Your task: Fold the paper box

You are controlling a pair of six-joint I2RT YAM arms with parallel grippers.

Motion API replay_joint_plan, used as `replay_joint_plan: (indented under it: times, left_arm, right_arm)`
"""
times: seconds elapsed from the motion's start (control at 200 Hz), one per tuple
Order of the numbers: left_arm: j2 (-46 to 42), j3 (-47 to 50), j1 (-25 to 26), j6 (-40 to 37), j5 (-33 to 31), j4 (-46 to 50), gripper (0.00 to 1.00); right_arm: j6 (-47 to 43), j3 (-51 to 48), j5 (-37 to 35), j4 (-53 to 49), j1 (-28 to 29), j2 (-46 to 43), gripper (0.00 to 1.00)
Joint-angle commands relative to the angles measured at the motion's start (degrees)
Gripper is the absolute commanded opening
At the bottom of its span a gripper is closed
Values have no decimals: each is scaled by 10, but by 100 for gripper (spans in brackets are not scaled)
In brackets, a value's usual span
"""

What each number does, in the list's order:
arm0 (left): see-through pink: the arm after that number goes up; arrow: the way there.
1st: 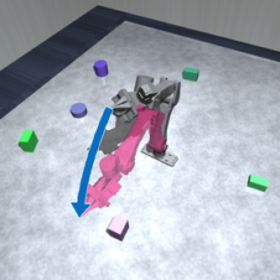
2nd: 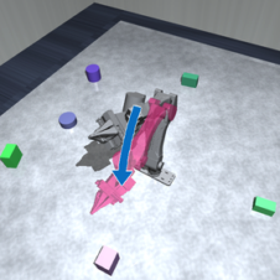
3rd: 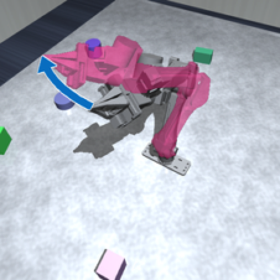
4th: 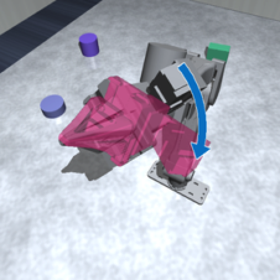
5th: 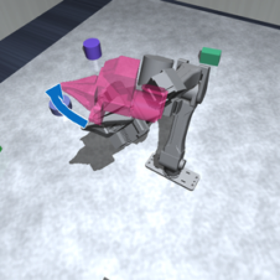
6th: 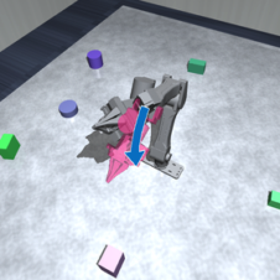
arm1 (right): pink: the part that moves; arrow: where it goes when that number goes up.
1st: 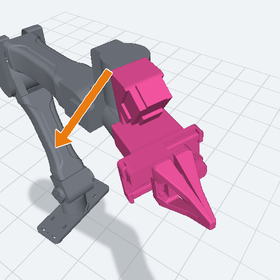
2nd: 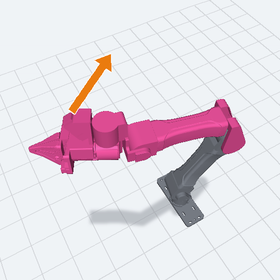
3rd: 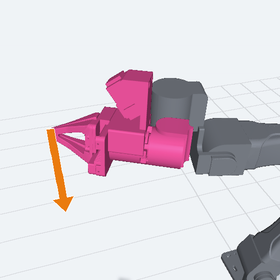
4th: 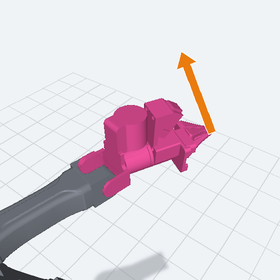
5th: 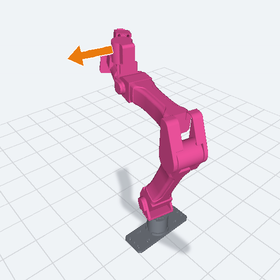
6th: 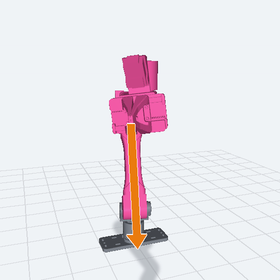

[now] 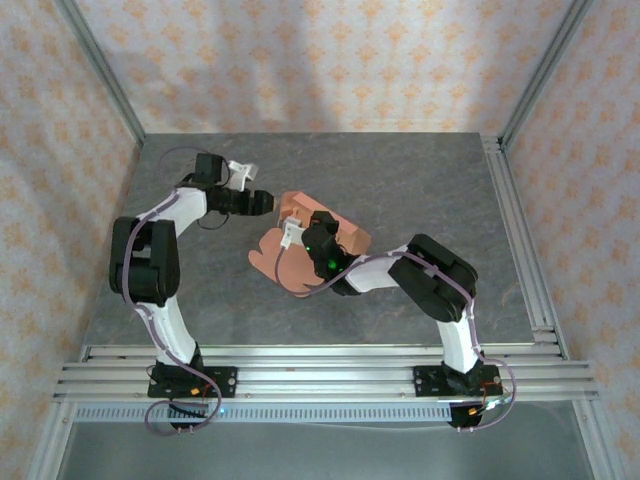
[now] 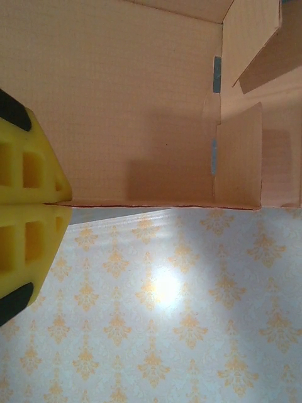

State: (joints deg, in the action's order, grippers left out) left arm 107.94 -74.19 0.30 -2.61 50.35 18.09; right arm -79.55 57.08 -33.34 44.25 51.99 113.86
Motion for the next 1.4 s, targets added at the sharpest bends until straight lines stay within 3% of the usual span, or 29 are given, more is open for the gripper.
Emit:
replay_joint_plan:
  times: [0.0,0.275,0.851,1.396]
  left_arm:
    - [46,-49,13,-39,-11,72,70]
    - [105,-121,42,-68,-13,139,67]
    - [97,-113,56,-95,22,152,67]
    - [140,-167,83,-52,-25,165,58]
  right_arm:
    - [12,-2,-16,2,4,-2,0]
    - [18,2,-19,-4,4,-4,0]
    - [31,7,-21,-14,4,-5,0]
    - [53,6,-7,-32,4,-16,0]
